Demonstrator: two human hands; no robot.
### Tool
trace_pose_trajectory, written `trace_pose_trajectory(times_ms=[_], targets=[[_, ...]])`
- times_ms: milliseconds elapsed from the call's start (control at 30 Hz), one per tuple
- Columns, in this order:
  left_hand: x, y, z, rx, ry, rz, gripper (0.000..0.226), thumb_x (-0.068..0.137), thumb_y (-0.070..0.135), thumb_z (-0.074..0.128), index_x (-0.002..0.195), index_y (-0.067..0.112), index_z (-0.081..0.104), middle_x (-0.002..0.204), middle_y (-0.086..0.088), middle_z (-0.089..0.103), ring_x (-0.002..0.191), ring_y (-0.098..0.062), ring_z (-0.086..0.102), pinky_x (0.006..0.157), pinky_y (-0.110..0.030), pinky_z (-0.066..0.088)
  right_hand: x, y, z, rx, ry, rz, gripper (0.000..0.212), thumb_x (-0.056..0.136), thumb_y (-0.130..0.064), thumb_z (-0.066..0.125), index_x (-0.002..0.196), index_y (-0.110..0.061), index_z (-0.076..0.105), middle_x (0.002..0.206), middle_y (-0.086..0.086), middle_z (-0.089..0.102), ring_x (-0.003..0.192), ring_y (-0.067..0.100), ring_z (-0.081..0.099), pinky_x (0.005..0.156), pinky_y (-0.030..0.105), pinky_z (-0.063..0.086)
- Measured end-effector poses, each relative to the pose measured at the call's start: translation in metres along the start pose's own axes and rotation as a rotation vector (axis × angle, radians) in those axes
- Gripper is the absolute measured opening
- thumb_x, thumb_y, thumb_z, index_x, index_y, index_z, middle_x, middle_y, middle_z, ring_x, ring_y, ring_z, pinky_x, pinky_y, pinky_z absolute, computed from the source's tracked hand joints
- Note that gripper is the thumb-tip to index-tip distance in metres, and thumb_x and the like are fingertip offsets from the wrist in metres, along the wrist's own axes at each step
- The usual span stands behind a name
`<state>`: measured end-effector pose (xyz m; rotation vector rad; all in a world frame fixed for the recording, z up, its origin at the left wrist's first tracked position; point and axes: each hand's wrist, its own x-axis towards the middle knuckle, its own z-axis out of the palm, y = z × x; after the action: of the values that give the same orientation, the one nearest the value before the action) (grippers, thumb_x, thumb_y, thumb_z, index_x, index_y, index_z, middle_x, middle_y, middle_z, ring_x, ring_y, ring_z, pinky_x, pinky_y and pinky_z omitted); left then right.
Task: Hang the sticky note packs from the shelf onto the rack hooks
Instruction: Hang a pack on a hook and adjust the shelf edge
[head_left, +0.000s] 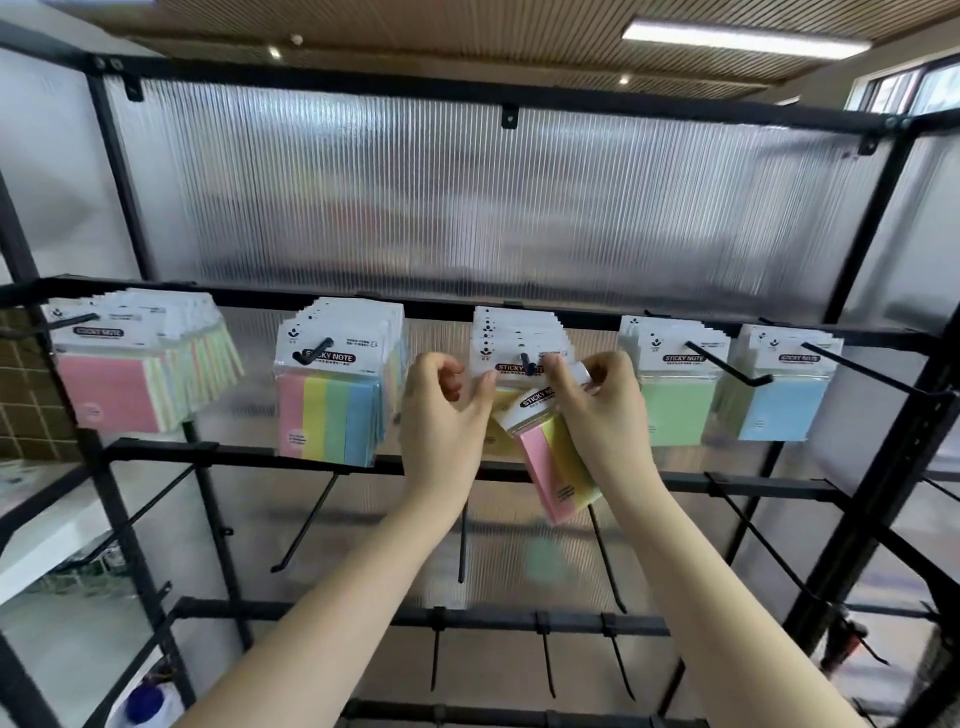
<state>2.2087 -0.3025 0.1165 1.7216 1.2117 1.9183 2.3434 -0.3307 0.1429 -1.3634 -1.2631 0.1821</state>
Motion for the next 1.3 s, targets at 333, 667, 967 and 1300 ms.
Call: trace_pose_trajectory(times_ms=[333, 667, 967, 1300], targets=[[0.015, -0.017, 0.014, 0.048, -0.07, -0.119, 0.034, 0.085, 0.045, 0.064, 0.09, 0.016, 0.046, 0.076, 0.012, 0.052, 0.068, 0.001, 0.052, 0.051, -0.009, 0.038, 0.007, 0.018, 0.017, -0.045, -0.062, 0.122, 0.044, 0.087, -0.055, 0.056, 0.098, -0.013, 0.049, 0.081, -0.006, 0.058, 0.073, 0.013, 0.058, 0.063, 0.03, 0.043], [-0.028, -0.019, -0.019, -0.162, -0.205, -0.178, 0.037, 0.092, 0.047, 0.038, 0.074, 0.019, 0.051, 0.056, 0.007, 0.052, 0.051, 0.0, 0.048, 0.053, -0.018, 0.04, -0.052, 0.008, 0.035, 0.313, 0.269, 0.048, 0.013, 0.099, -0.029, 0.05, 0.089, -0.021, 0.048, 0.081, -0.012, 0.051, 0.069, -0.012, 0.049, 0.066, 0.005, 0.037], [-0.024, -0.004, -0.136, -0.291, -0.207, 0.103, 0.021, 0.091, 0.054, 0.048, 0.088, 0.04, 0.063, 0.07, 0.018, 0.063, 0.065, 0.002, 0.059, 0.061, -0.014, 0.045, -0.113, -0.067, 0.103, 0.433, 0.145, -0.153, 0.018, 0.095, -0.027, 0.048, 0.079, -0.023, 0.042, 0.071, -0.027, 0.052, 0.061, -0.007, 0.045, 0.059, 0.005, 0.036], [0.046, -0.044, -0.271, -0.239, 0.029, 0.0, 0.02, 0.086, 0.036, 0.052, 0.083, 0.02, 0.063, 0.072, 0.016, 0.067, 0.067, 0.004, 0.061, 0.06, -0.01, 0.044, -0.135, -0.158, 0.224, 0.501, -0.252, -0.248, 0.016, 0.089, -0.02, 0.066, 0.084, -0.019, 0.051, 0.076, -0.023, 0.061, 0.068, -0.004, 0.056, 0.061, 0.008, 0.04]])
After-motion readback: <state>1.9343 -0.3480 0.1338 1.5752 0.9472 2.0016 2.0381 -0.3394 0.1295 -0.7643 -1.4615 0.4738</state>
